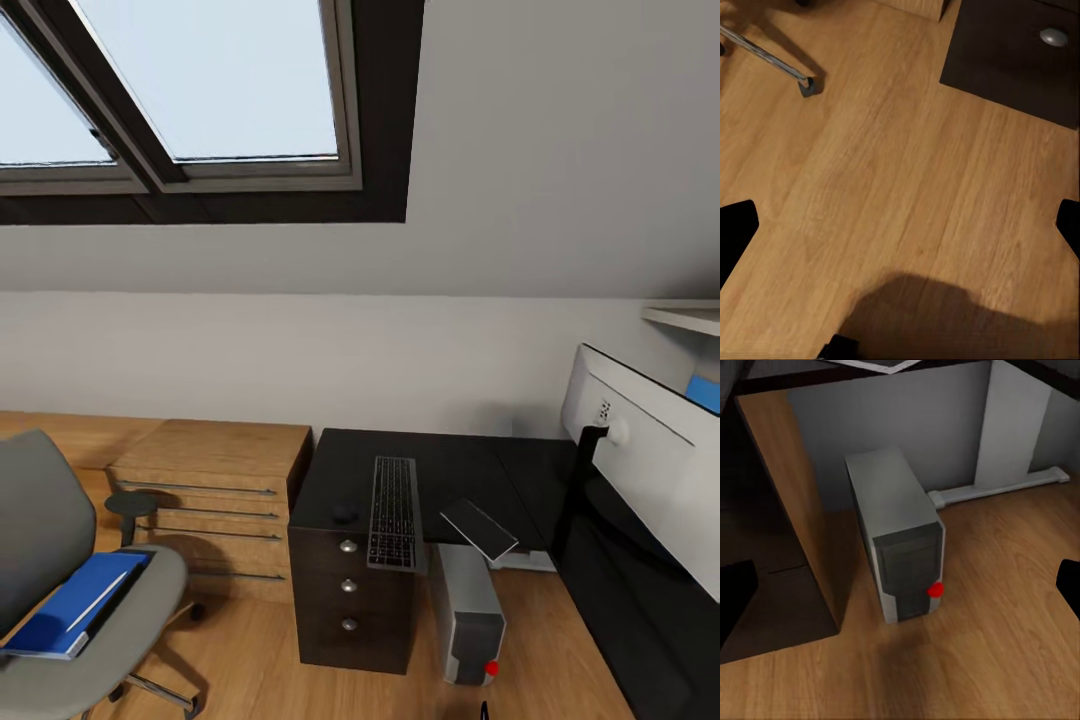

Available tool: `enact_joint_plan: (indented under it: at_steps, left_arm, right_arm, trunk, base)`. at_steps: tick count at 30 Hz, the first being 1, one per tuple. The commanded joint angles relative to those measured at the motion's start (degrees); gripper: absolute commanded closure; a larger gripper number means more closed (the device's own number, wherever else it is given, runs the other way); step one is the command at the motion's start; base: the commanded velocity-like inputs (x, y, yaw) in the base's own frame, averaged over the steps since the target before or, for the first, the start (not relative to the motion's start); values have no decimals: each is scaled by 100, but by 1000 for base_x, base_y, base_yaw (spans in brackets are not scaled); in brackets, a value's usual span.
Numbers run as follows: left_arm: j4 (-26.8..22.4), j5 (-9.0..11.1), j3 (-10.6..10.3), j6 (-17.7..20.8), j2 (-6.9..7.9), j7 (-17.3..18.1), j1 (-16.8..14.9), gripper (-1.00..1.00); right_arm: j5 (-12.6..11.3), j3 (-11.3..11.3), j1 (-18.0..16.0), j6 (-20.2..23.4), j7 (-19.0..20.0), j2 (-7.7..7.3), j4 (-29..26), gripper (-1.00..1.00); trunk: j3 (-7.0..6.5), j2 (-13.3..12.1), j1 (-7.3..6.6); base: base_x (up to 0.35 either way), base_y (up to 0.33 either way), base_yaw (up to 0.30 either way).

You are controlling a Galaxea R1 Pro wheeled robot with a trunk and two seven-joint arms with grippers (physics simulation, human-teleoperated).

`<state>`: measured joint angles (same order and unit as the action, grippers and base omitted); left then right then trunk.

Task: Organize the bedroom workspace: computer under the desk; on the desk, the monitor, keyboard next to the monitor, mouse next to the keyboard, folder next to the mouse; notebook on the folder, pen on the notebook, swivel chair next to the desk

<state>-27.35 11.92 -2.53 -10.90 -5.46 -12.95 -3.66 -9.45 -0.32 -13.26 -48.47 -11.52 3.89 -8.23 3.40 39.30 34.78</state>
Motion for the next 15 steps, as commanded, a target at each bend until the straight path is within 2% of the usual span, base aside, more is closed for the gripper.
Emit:
enact_joint_plan:
  at_steps: [1, 2, 3, 7, 13, 14, 15]
  left_arm:
    - [-25, 51, -32, -25, -26, -27, -6, -100]
    - [-433, 53, -41, 22, -96, -37, -15, -100]
    - [-644, 53, -44, 100, -112, -41, -40, -100]
    - [-970, 49, -50, 551, -148, -49, -282, -100]
    - [-1135, 53, -49, 1656, -151, -66, -1157, -100]
    - [-1153, 54, -48, 1945, -150, -67, -1436, -100]
    - [-1159, 54, -47, 2062, -150, -67, -1564, -100]
  right_arm:
    - [-25, -1, -6, -14, 6, -3, -28, -100]
    - [-28, -6, -37, 82, -33, -40, -401, -100]
    - [-32, -8, -108, 217, -63, -67, -618, -100]
    - [-36, -10, -402, 797, -243, -142, -1049, -100]
    - [-40, -15, -1058, 2039, -643, -380, -1651, -100]
    - [-43, -17, -1265, 2481, -704, -477, -1798, -100]
    - [-46, -18, -1365, 2709, -725, -526, -1854, -100]
  trunk:
    - [-8, -34, -21]
    - [-26, -74, -43]
    - [-44, -114, -65]
    - [-116, -274, -153]
    - [-224, -515, -285]
    - [-242, -555, -307]
    - [-260, -595, -329]
  base:
    - [0, 0, 0]
    - [0, 0, 0]
    - [0, 0, 0]
    - [0, 0, 0]
    - [0, 0, 0]
    - [0, 0, 0]
    - [0, 0, 0]
